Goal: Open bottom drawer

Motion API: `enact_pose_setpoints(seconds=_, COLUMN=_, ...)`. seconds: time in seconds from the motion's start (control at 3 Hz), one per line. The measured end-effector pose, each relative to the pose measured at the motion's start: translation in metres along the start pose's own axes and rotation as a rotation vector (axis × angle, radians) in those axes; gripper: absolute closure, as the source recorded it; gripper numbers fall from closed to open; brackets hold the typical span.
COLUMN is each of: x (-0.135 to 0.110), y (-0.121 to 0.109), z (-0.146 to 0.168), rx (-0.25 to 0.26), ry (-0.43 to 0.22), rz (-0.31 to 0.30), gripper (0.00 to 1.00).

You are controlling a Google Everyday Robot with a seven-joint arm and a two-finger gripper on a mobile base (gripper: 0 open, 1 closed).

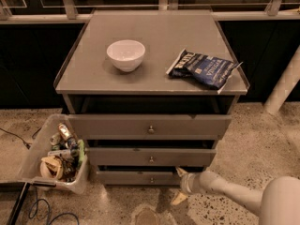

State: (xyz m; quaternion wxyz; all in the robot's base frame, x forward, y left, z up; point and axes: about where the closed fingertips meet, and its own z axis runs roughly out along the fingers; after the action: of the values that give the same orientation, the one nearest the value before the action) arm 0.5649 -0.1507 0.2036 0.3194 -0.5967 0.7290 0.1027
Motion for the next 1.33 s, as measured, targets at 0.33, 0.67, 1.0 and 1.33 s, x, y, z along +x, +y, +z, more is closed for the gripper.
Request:
enact_pose_setpoints(seconds=0.33, x=0.001, y=-0.030, z=0.009, rx=0.011, ry=0.014, rz=-0.063, gripper=0.00)
enact_pose_setpoints(seconds=0.67, x=0.001, y=-0.030, z=0.009, rx=0.011, ry=0.014, rz=-0.063, gripper=0.00)
enact_pose_setpoints(seconds=1.0, x=0.006, y=-0.023, z=0.020, rx=-0.006, ry=0.031, rz=-0.061, gripper=0.00)
enact_pose_setpoints(seconds=1.33, x=0.016, y=-0.012, z=0.061, rx=-0.047, ry=0.059, rz=-0.058, gripper=0.00)
